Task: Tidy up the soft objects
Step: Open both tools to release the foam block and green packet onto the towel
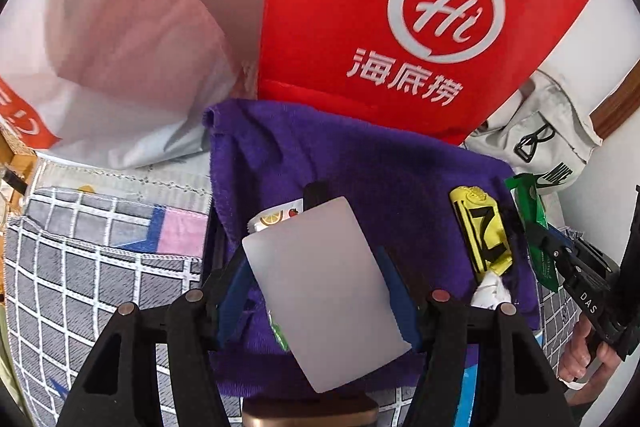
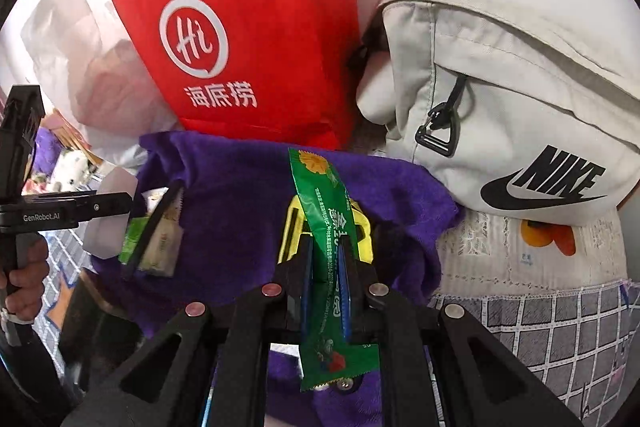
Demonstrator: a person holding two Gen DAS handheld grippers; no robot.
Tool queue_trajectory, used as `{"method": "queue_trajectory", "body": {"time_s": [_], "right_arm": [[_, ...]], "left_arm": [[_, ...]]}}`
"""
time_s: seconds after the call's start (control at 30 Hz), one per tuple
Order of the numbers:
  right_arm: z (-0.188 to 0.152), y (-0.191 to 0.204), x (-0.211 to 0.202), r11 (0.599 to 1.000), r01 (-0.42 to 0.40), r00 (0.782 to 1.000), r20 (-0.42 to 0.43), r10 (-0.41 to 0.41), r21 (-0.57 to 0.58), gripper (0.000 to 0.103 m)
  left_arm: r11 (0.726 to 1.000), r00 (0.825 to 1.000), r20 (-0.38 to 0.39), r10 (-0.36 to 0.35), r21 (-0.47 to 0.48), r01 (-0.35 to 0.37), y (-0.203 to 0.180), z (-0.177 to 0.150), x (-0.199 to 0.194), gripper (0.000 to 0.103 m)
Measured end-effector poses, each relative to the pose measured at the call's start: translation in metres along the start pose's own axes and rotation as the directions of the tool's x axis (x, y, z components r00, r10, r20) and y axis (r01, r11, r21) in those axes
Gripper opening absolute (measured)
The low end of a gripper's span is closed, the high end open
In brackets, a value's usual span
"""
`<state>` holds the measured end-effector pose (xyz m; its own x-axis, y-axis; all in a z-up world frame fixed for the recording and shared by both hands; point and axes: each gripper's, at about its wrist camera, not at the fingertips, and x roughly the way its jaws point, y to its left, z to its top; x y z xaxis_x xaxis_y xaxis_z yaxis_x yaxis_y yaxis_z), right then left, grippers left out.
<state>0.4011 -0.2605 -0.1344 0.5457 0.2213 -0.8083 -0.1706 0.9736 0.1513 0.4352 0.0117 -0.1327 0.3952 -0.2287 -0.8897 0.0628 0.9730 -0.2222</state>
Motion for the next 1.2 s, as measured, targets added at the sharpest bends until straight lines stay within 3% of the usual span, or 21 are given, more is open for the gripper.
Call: {"method": "queue_trajectory", "body": {"time_s": [0.33,0.43,0.5,0.6,0.77,1.0,1.2], "right_arm": [[-0.004,0.008,0.024,1.0,-0.023,0.998,-0.06,0.022,-0.019,0.019],[-0.005,0.009,0.025,0.999,-0.035,0.997,-0.064,0.034,-0.013,0.025],[-0.005,0.009,0.025,0.998,-0.069,0.995,-0.07,0.068,-0.006,0.045],[-0.003,0.015,0.017,0.994,-0.104,0.994,-0.032,0.103,-0.02,0.061],[-0.001,0.026,-0.006,0.994,-0.101,0.995,0.02,0.102,-0.036,0.068],[-0.011,0.041,-0.05,0.995,-0.092,0.99,0.103,0.094,-0.029,0.068],[-0.035,0.047,-0.088,0.99,-0.138,0.983,0.126,0.137,0.0,0.068]], "left_arm": [[1.0,0.999,-0.043,-0.019,0.001,0.019,0.003,-0.002,0.02,0.065],[1.0,0.999,-0.037,-0.029,-0.009,0.029,0.003,-0.002,0.02,0.073],[0.999,0.999,-0.022,-0.032,-0.013,0.032,0.003,-0.003,0.016,0.076],[0.999,0.999,-0.012,-0.043,-0.012,0.042,0.003,-0.004,0.009,0.08],[1.0,1.0,0.028,-0.012,-0.017,0.013,0.003,-0.007,-0.016,0.08],[0.999,0.991,0.137,0.006,-0.046,0.0,0.006,-0.025,-0.063,0.08],[0.997,0.963,0.266,-0.031,-0.059,0.048,0.01,-0.062,-0.108,0.08]]}}
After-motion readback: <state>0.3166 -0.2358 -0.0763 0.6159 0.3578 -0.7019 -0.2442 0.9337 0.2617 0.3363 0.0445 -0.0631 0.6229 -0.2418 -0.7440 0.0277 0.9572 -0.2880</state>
